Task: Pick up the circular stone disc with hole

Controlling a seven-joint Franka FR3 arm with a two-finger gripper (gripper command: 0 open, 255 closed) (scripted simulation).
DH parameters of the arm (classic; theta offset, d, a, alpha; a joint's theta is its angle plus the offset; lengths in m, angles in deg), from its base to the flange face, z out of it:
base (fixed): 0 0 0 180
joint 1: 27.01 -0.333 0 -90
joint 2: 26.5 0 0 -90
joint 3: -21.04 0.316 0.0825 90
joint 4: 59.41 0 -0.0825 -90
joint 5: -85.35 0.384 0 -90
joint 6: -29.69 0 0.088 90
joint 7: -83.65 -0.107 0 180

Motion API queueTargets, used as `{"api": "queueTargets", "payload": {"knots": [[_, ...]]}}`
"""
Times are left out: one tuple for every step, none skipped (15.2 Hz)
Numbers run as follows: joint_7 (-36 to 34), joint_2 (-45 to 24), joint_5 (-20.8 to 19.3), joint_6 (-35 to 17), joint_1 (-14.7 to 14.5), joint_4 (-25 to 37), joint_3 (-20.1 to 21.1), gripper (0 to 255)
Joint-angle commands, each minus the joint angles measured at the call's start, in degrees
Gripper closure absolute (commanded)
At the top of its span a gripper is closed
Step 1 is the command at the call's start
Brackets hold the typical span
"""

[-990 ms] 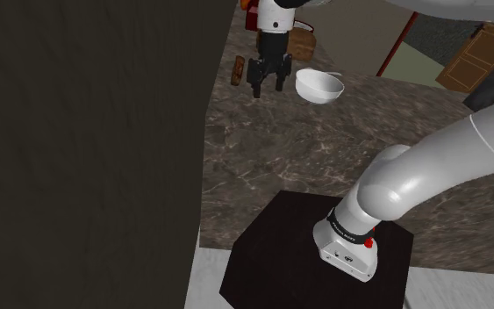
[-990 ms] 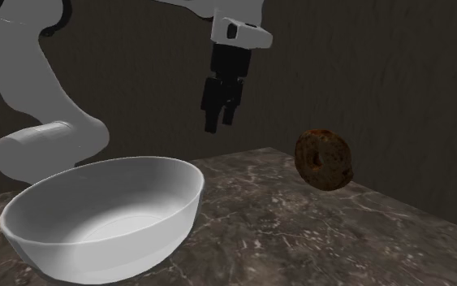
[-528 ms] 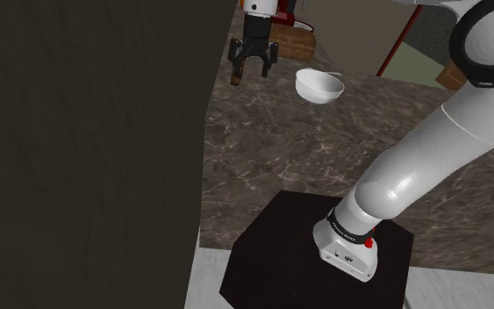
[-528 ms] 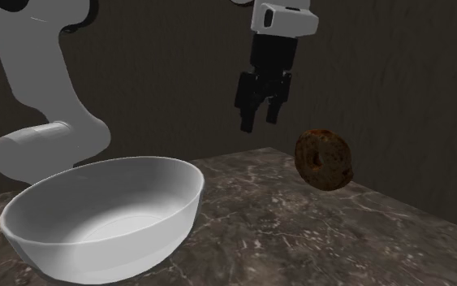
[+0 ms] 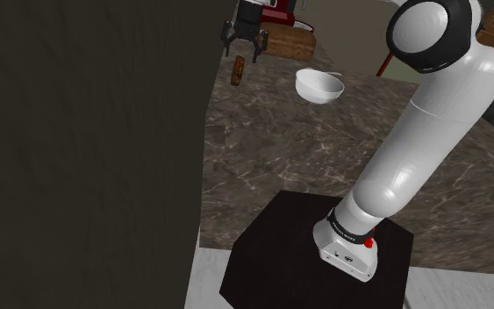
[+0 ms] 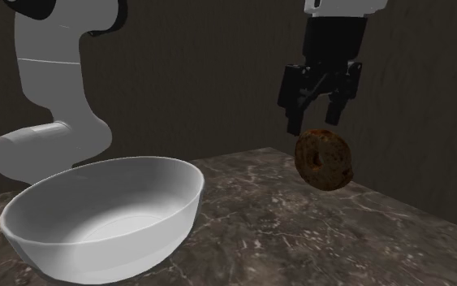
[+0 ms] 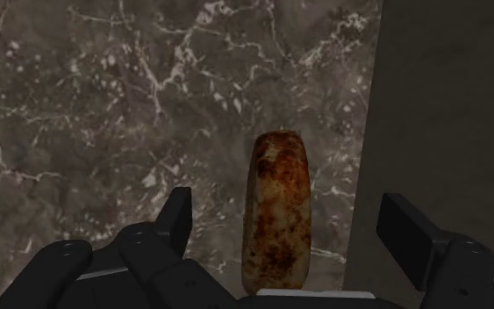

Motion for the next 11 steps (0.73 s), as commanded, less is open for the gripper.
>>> {"api": "queueTargets", "payload": {"knots": [[-2.1,-1.7,0.7,0.5,0.6,2.7,-0.6,0],[-2.0,-1.6,0.7,-0.3,0.5,1.8,-0.6,0],[-1.9,-1.5,0.7,-1.1,0.5,0.8,-0.6,0],[-1.8,-1.4,0.7,-1.9,0.5,0.0,-0.6,0],[-1.7,-1.3,0.7,-2.7,0.5,-0.9,-0.6,0],[-1.6,-1.3,0.7,-3.5,0.5,-1.7,-0.6,0],[-1.4,-1.2,0.7,-4.3,0.5,-2.6,-0.6,0],[-1.3,-1.2,0.7,-5.5,0.4,-3.8,-0.5,0],[-1.3,-1.2,0.7,-5.5,0.4,-3.9,-0.5,0],[-1.3,-1.2,0.7,-5.5,0.4,-3.8,-0.5,0],[-1.3,-1.2,0.7,-5.4,0.4,-3.8,-0.5,255]]}}
